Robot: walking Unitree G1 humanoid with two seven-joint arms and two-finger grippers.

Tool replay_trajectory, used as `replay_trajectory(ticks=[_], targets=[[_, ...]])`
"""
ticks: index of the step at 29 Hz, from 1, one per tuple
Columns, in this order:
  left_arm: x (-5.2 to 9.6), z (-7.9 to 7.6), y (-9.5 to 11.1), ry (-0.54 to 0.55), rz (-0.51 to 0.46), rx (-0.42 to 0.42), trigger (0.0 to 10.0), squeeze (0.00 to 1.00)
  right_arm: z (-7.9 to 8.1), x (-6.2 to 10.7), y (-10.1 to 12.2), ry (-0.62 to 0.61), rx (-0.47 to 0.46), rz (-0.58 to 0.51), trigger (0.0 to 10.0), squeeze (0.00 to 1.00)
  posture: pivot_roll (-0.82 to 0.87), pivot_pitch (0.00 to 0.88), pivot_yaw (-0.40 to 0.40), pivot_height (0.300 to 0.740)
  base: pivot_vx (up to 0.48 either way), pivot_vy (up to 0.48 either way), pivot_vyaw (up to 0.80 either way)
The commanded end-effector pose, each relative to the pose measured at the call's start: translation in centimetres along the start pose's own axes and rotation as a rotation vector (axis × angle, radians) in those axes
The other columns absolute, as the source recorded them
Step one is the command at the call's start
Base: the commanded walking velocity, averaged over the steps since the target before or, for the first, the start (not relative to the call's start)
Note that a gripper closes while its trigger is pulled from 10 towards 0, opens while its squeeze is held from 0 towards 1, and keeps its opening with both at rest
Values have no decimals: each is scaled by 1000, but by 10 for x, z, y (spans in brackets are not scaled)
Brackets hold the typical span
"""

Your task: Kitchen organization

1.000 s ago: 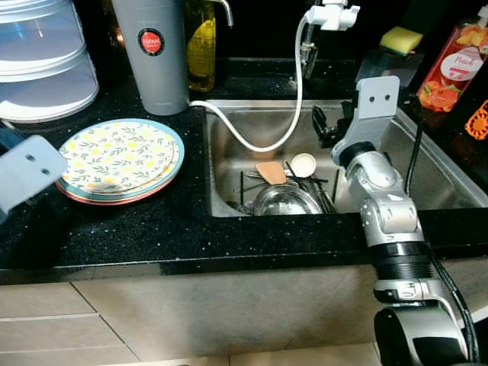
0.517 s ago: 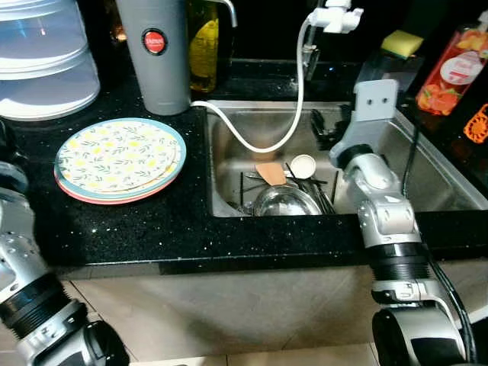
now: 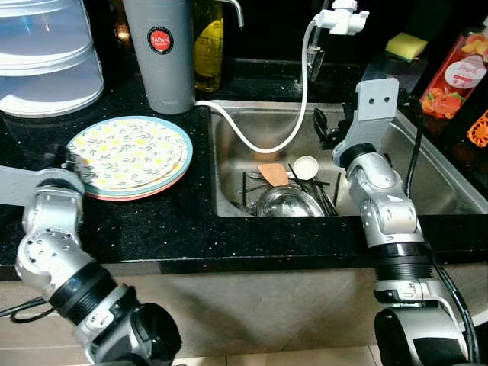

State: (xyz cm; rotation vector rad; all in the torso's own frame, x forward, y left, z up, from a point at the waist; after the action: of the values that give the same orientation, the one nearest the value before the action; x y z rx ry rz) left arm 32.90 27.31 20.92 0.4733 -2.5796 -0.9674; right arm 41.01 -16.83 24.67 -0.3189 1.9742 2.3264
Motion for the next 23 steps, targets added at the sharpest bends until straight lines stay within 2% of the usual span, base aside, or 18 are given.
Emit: replay_trajectory(ticks=[1,3,5,9,11,12,13,17,19,21,22,23], targets=[[6,7,-31,38,112,29,10000,0,-4,1,0,-9,10,-5,10000,0,185,0,-45,740,0,0,0],[13,19,-46,85,174,53,10000,0,-3,2,-1,-9,10,-4,10000,0,185,0,-47,740,0,0,0],[15,24,-52,102,194,56,10000,0,-3,2,-1,-9,11,-3,10000,0,185,0,-47,740,0,0,0],[24,41,-73,144,284,39,9882,0,-3,1,0,-6,16,-6,10000,0,180,0,-49,740,0,0,0],[25,44,-76,135,305,33,9529,0,-3,1,1,-6,17,-7,10000,0,180,0,-52,740,0,0,0],[23,44,-78,113,318,28,9961,0,-3,1,1,-6,18,-7,10000,0,180,0,-52,740,0,0,0],[22,44,-79,97,326,27,9961,0,-3,1,1,-6,19,-7,10000,0,181,0,-55,740,0,0,0],[15,36,-82,16,359,-20,10000,0,-1,0,1,-2,19,-8,10000,0,181,0,-55,740,0,0,0],[9,31,-84,-23,378,-79,9686,0,0,0,2,0,18,-10,10000,0,180,0,-57,740,0,0,0],[9,31,-84,-23,378,-79,9686,0,0,0,2,0,18,-10,10000,0,180,0,-57,740,0,0,0],[6,29,-85,-51,392,-111,4627,0,0,-1,2,0,19,-12,10000,0,173,0,-55,740,0,0,0],[3,25,-86,-90,407,-127,3176,0,-1,0,3,-2,20,-16,10000,0,166,0,-51,740,0,0,0]])
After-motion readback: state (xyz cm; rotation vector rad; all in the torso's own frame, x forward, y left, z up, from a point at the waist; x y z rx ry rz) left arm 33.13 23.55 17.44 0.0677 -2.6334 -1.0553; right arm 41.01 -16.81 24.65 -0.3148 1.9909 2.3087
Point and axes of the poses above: a point about 5 cm out from each wrist's last joint towards the gripper, its own x axis pointing back from the gripper into the wrist, its own y axis along the axis of the wrist's last joint, z = x × y, the point moved 5 cm from there along -x, pointing out of the wrist towards the gripper, and after that the axes turned 14 degrees about -x, right-handed, at the moved point
